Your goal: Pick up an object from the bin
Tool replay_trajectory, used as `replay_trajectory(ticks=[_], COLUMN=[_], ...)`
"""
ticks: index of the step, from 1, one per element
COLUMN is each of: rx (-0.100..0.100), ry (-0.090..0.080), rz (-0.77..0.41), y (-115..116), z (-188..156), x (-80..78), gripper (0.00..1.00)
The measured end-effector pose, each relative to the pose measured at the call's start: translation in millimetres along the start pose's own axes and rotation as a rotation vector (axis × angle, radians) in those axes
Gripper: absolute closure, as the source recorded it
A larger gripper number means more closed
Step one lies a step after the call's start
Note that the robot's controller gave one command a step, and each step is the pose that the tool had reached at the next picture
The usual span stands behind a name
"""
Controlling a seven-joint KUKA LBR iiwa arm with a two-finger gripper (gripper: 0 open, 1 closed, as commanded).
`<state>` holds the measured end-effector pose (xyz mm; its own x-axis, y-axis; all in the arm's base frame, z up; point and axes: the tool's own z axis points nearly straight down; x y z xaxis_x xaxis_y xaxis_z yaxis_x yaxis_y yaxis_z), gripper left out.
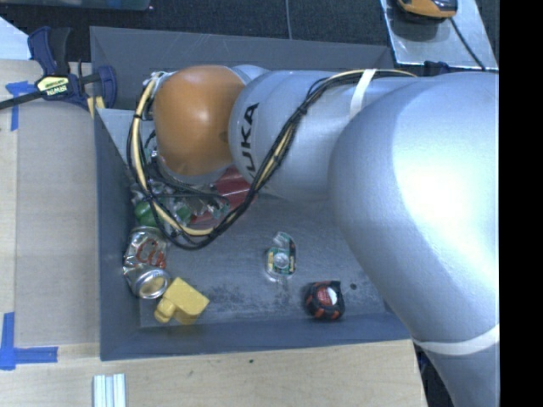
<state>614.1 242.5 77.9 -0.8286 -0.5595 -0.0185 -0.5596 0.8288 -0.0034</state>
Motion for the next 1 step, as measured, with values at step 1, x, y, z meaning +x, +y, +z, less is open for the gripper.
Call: replay_trajectory(ticks=[1], rx=[-0.002], ry=[0.006], rz=[0.001], y=[0.4], z=[-43.9], x=[1.0], gripper=[1.00])
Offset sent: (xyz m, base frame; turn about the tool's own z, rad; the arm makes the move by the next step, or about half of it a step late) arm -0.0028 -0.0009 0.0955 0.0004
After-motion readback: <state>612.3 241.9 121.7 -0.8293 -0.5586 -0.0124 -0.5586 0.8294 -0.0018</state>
